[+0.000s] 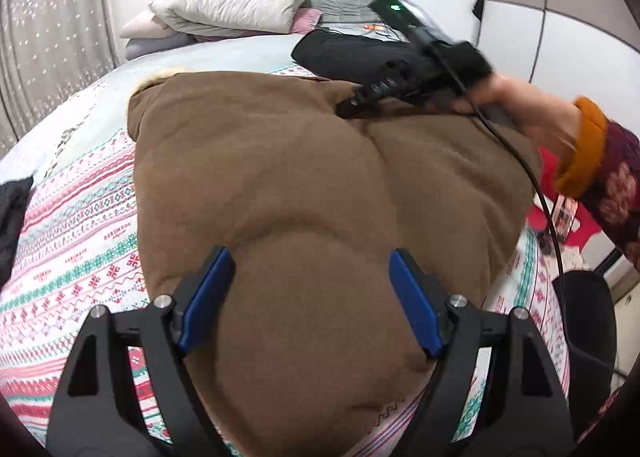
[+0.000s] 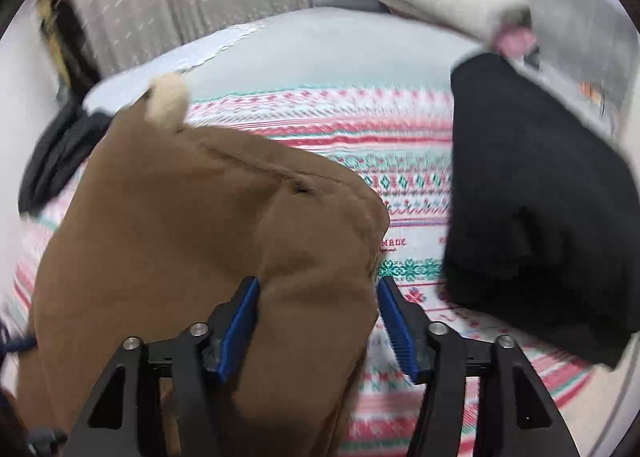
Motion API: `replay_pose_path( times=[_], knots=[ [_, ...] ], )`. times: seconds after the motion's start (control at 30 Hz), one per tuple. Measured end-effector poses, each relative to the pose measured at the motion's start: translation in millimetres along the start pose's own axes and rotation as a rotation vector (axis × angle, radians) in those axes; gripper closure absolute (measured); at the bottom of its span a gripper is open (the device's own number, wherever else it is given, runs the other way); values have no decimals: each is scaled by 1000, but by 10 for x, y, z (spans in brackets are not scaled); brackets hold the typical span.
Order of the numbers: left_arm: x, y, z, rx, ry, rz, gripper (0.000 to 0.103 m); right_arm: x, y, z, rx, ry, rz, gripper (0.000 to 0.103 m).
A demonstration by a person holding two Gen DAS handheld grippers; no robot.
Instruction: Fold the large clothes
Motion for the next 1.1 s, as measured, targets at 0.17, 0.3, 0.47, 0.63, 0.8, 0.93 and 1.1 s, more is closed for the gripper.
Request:
replay_pose_path(
  times=[0.17,0.3,0.47,0.63,0.8,0.93,1.1],
  knots=[
    [228,84,112,5,-75,48,21,54,-16,-207,-129,119,2,22],
    [380,161,506,125,-80,36,5,270,-182,-395,-242,258,60,11],
    [76,105,1264,485,-213,78,3,234,-467,-334,-356,508,214,9],
    [-438,-58,1621,762,-438,105,2,-121,-680,-122,-392,600,348,7],
    [-664,-91,1678,841,-605,51,2,-282,-682,35,-396,674,307,0],
    [-737,-63,1645,808,-649,46,5,-305,-601,304,-332,704,282,1],
    [-668,59,1553,770,-597,16,27,-308,-541,465,-331,733,240,35]
  ],
)
Point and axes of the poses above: each gripper's, at about its wrist camera, not at the fingertips, and x roughly against the way its jaws point, z to its left, y to its top, the point moved 4 cm from there along -x, roughly the way its jaws point, and after that the axes turned 11 degrees about -y, right-handed, at the moved point
